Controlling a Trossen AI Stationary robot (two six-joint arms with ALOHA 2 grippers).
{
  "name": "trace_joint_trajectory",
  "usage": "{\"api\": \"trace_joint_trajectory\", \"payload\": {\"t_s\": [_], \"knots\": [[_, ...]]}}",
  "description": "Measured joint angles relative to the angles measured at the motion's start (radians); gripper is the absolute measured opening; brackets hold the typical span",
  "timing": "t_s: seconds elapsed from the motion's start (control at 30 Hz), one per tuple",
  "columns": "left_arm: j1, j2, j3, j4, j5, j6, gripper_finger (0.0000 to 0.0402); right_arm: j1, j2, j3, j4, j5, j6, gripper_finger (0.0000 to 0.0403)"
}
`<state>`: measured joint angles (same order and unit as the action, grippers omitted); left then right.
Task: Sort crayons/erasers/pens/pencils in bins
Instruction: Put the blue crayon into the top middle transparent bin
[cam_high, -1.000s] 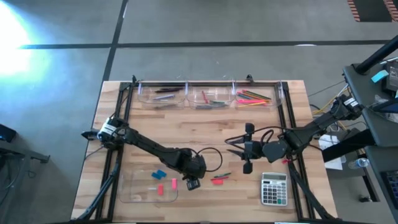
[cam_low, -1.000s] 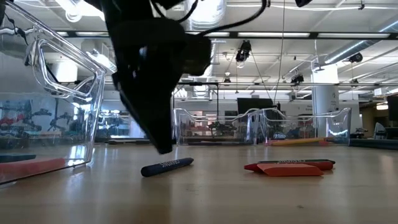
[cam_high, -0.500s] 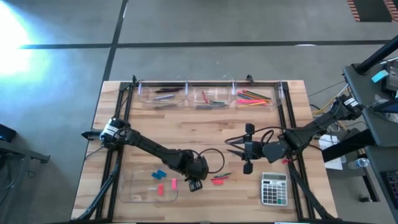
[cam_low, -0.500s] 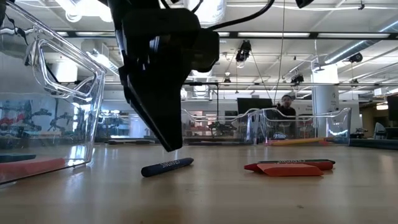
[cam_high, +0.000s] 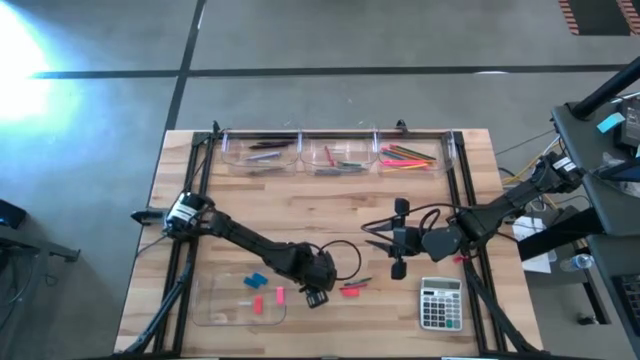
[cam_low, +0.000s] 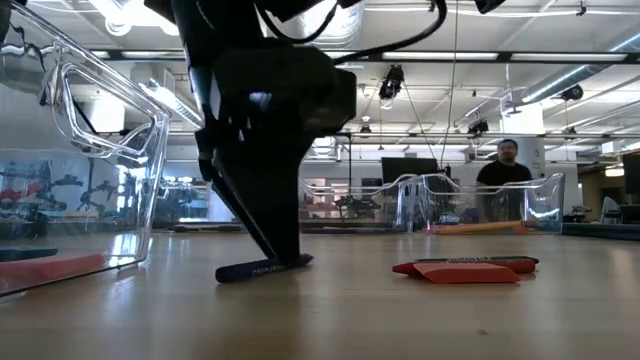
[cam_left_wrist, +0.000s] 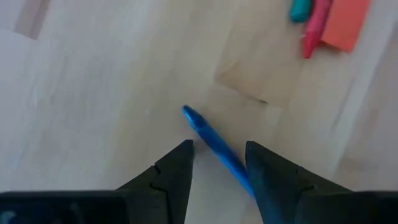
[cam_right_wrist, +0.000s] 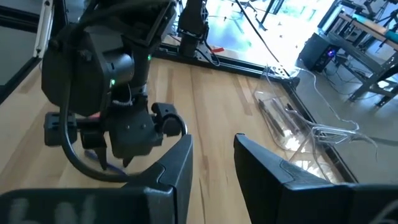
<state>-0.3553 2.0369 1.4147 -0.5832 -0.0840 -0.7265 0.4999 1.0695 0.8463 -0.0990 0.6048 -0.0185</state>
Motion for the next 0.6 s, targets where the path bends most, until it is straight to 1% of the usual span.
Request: {"api": "trace_joint_trajectory", "payload": {"t_s": [0.2, 0.37, 0.47, 0.6], "knots": [[0.001, 0.014, 0.006, -0.03, -0.006, 0.004, 0.0137, 0.0, 0.0, -0.001, 0.0, 0.0, 0.0, 0.0108], [0.007, 0.02, 0.003, -0.076, -0.054, 0.028, 0.0129, 0.0, 0.0, -0.003, 0.0, 0.0, 0.0, 0.0104], [0.021, 0.02, 0.001, -0.094, -0.066, 0.051, 0.0105, 0.0, 0.0, -0.003, 0.0, 0.0, 0.0, 0.0105], [0.042, 0.021, -0.002, -0.104, -0.069, 0.088, 0.0054, 0.0, 0.0, -0.003, 0.0, 0.0, 0.0, 0.0106]]}}
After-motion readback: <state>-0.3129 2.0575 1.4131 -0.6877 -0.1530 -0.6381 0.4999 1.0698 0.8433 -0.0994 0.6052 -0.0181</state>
